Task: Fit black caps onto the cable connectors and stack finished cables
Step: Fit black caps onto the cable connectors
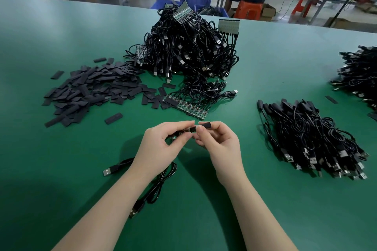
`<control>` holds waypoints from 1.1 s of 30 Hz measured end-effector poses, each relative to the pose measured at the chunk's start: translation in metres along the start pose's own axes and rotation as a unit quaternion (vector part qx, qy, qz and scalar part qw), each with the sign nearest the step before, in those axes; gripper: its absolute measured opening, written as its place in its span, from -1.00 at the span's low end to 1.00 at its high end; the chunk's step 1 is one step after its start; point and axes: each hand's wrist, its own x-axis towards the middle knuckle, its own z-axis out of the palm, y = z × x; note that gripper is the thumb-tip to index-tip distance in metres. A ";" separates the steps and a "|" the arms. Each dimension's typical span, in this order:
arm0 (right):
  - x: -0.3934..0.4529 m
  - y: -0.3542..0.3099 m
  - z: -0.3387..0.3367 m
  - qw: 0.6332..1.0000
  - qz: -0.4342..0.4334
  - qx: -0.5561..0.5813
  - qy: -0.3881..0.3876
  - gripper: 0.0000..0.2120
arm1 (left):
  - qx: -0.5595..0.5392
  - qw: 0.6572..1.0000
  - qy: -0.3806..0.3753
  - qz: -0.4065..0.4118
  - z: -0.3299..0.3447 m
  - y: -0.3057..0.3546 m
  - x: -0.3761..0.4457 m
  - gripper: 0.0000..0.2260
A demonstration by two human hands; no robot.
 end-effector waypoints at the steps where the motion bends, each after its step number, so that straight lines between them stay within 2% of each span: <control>1: 0.000 -0.001 0.000 1.000 0.006 0.011 -0.004 -0.89 | -0.009 1.000 0.001 -0.009 0.000 0.000 0.000 -0.67; 4: 0.000 -0.002 -0.001 0.999 0.023 0.022 -0.024 -0.85 | -0.024 0.998 0.019 -0.059 0.002 -0.001 0.000 -0.72; 8: -0.002 0.001 0.001 0.999 0.023 -0.010 -0.023 -0.91 | -0.027 0.995 0.025 -0.088 0.003 -0.006 0.000 -0.83; 14: 0.001 0.000 -0.003 1.000 0.017 0.014 0.016 -0.95 | -0.012 0.998 -0.044 -0.043 0.003 -0.005 0.000 -0.72; 17: 0.002 -0.001 -0.005 0.999 0.027 0.018 0.013 -0.96 | -0.041 0.996 -0.046 -0.062 0.004 -0.005 0.000 -0.66; 20: 0.001 -0.002 -0.004 0.999 0.034 0.011 0.001 -0.95 | -0.059 0.994 -0.027 -0.091 0.003 -0.006 0.001 -0.70; 24: -0.001 0.000 -0.001 1.000 0.032 0.000 0.000 -0.95 | -0.010 0.995 0.006 -0.099 0.001 -0.006 0.000 -0.86; 29: 0.000 0.000 -0.001 0.999 0.011 0.012 0.043 -0.92 | 0.054 0.997 -0.030 -0.049 0.002 -0.001 -0.001 -0.79; 33: -0.001 0.000 0.000 0.999 0.019 0.000 0.030 -0.92 | 0.140 0.990 0.003 -0.037 0.001 -0.002 -0.003 -0.82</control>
